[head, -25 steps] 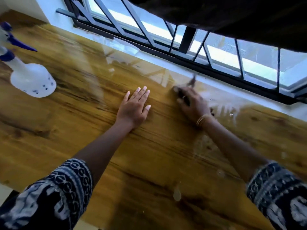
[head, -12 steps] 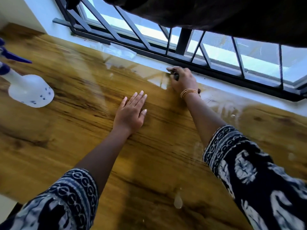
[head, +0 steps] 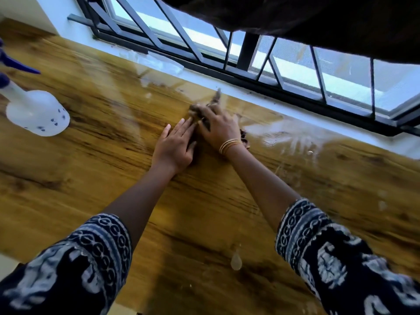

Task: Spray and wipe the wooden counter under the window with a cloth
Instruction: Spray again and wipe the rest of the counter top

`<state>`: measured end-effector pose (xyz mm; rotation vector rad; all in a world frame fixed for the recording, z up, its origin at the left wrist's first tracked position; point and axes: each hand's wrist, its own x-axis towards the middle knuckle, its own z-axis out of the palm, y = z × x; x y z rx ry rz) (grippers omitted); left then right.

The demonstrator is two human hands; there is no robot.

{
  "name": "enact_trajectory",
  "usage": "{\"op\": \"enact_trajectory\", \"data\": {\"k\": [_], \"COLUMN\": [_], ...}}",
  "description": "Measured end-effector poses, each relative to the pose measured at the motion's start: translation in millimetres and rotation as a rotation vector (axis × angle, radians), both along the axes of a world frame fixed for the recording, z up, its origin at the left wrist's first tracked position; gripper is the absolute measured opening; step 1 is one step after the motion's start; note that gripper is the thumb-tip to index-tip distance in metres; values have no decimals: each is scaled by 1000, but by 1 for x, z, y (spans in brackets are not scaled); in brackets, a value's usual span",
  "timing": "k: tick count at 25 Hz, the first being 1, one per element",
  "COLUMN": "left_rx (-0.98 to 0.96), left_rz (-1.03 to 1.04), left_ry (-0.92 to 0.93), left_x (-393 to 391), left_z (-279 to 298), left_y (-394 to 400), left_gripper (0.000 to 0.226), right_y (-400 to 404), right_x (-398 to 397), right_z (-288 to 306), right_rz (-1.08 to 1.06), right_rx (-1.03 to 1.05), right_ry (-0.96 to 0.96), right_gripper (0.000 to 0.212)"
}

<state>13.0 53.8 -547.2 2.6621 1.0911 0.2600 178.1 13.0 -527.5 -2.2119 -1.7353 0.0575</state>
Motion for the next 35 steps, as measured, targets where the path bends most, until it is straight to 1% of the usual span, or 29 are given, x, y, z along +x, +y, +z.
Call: {"op": "enact_trajectory", "data": {"k": [1, 2, 3, 4, 5, 8, 9, 10, 11, 12, 13, 16, 18, 19, 20, 21, 22, 23, 24, 26, 28, 29, 30, 31, 32, 35], "left_rx": [0, 3, 4, -2, -11, -18, -18, -19, -20, -22, -26, -80, -110, -112, -109, -103, -100, -102, -104, -103, -104, -106, -107, -106, -103, -78], "left_rz": [-1, -4, -10, -14, -11, 8, 12, 17, 19, 16, 5, -35, -58, -70, -85, -104, -122, -131, -125, -96, -77, -72, -71, -72, -72, -71], "left_ry": [-2, -1, -1, -7, -17, -44, -51, -58, -62, -59, -56, -72, -90, -95, -99, -103, -104, -104, -104, -107, -96, -89, -81, -74, -71, -68], "left_x": [-1, -2, -3, -3, -3, 0, 0, 1, 0, 0, -1, -4, -16, -26, -39, -52, -65, -78, -90, -108, -126, -134, -142, -151, -159, -183], "left_z": [0, 0, 0, 0, -1, -2, -2, -2, -2, -1, -1, 3, 5, 5, 3, 2, 1, -1, -1, 0, 1, 1, 0, 0, -1, -1], "left_y": [0, -1, -1, -1, -1, 0, 1, 2, 1, 1, 0, -3, -9, -13, -19, -25, -31, -36, -41, -52, -67, -75, -82, -89, -96, -112], "left_gripper": [57, 57, 57, 58, 58, 57, 57, 56, 56, 56, 56, 55, 54, 53, 53, 53, 52, 52, 52, 52, 52, 52, 53, 53, 53, 52], "right_y": [-10, -20, -30, -41, -56, -116, -129, -135, -134, -130, -127, -136, -172, -195, -215, -226, -228, -225, -219, -210, -217, -221, -222, -220, -218, -227], "right_x": [-5, 2, 20, 47, 80, 175, 186, 186, 173, 149, 117, -4, -86, -119, -138, -138, -125, -103, -75, 1, 56, 63, 55, 33, 3, -115], "right_z": [-3, -4, -3, -4, -6, -7, -5, -3, -2, 2, 6, 5, -5, -10, -11, -8, 0, 6, 8, 12, 12, 10, 8, 8, 9, 7], "right_rz": [88, 128, 99, 0, -144, -631, -728, -773, -764, -700, -591, -119, 173, 339, 517, 676, 740, 691, 548, 27, -491, -654, -707, -671, -570, -163], "right_rx": [0, 14, 39, 60, 61, 15, 16, 3, -17, -27, -25, 31, 21, -15, -60, -99, -99, -64, -17, 56, -3, -42, -75, -81, -52, 44], "right_ry": [-12, -18, -14, -6, 9, 64, 82, 95, 109, 115, 104, 60, 80, 94, 81, 57, 79, 102, 101, 27, 108, 160, 160, 132, 110, 92], "right_gripper": [49, 48, 46, 44, 43, 46, 47, 49, 50, 50, 50, 51, 50, 48, 46, 46, 46, 44, 43, 45, 49, 50, 50, 50, 49, 47]}}
